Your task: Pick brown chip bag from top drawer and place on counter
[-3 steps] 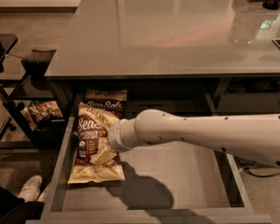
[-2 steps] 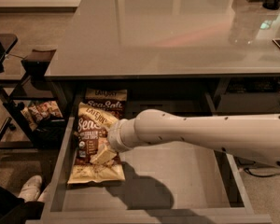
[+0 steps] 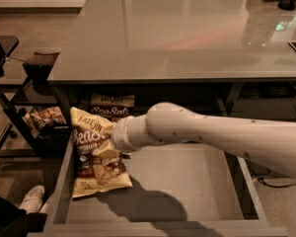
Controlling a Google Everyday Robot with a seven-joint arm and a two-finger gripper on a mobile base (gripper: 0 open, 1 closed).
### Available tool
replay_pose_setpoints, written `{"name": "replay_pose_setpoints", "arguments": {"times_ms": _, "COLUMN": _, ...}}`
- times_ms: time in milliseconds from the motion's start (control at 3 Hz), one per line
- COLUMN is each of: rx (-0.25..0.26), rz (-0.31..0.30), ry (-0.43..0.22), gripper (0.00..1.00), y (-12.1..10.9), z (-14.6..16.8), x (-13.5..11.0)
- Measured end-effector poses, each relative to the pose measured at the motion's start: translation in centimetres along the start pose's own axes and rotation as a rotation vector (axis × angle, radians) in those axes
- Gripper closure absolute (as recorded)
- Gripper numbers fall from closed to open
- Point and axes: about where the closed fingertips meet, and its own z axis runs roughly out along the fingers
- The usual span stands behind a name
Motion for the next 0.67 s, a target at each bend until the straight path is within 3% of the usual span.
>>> {"name": "replay_pose_setpoints", "arguments": {"times_ms": 333, "rx": 0.009, "rz": 0.029, "ry": -0.063, "gripper": 1.00, "y": -0.7, "z": -7.7, "x": -3.0}}
{"name": "replay_pose_setpoints", "arguments": {"times_ms": 667, "rx": 0.078, "rz": 0.035, "ry": -0.089, "gripper": 1.00, "y": -1.6, "z": -15.4, "x": -4.7}}
